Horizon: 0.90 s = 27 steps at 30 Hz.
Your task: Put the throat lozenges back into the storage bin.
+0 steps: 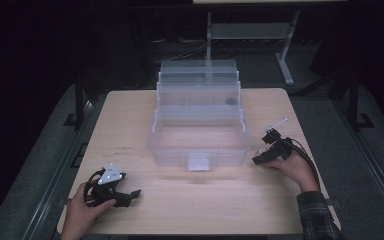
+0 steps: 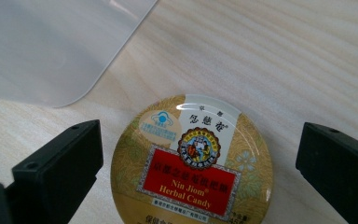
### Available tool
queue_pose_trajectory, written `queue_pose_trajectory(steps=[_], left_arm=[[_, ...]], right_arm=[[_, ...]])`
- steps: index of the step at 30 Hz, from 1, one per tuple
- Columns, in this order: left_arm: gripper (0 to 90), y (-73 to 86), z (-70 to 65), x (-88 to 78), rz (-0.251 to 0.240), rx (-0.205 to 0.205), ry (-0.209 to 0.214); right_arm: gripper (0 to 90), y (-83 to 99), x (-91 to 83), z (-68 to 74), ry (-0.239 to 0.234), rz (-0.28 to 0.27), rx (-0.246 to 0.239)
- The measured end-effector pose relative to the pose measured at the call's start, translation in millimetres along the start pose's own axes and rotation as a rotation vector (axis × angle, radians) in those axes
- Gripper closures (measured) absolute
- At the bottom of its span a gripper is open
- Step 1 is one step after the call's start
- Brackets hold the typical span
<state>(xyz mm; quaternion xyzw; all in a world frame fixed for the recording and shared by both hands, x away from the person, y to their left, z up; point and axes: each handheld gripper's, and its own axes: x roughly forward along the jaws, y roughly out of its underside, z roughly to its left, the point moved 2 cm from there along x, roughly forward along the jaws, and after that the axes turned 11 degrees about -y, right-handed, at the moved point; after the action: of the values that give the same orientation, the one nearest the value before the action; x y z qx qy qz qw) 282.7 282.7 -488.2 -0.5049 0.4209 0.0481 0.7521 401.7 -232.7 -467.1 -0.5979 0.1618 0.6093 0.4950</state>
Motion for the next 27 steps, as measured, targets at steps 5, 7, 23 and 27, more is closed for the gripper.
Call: queue_pose_trajectory(steps=[5,7,23,27], left_arm=[[11.9,0.0,0.0,0.0,0.0,0.0,0.0],[11.9,0.0,0.0,0.0,0.0,0.0,0.0],[11.9,0.0,0.0,0.0,0.0,0.0,0.0],[11.9,0.0,0.0,0.0,0.0,0.0,0.0]], right_arm=[[0.3,0.6,2.6,-0.3,-0.005,0.01,0.002],[0.3,0.9,3.2,-0.2,-0.006,0.015,0.003],[13.8,2.0,3.0,0.4,-0.019,0.016,-0.002],[17.1,2.5,2.6,0.6,-0.022,0.02,0.0]])
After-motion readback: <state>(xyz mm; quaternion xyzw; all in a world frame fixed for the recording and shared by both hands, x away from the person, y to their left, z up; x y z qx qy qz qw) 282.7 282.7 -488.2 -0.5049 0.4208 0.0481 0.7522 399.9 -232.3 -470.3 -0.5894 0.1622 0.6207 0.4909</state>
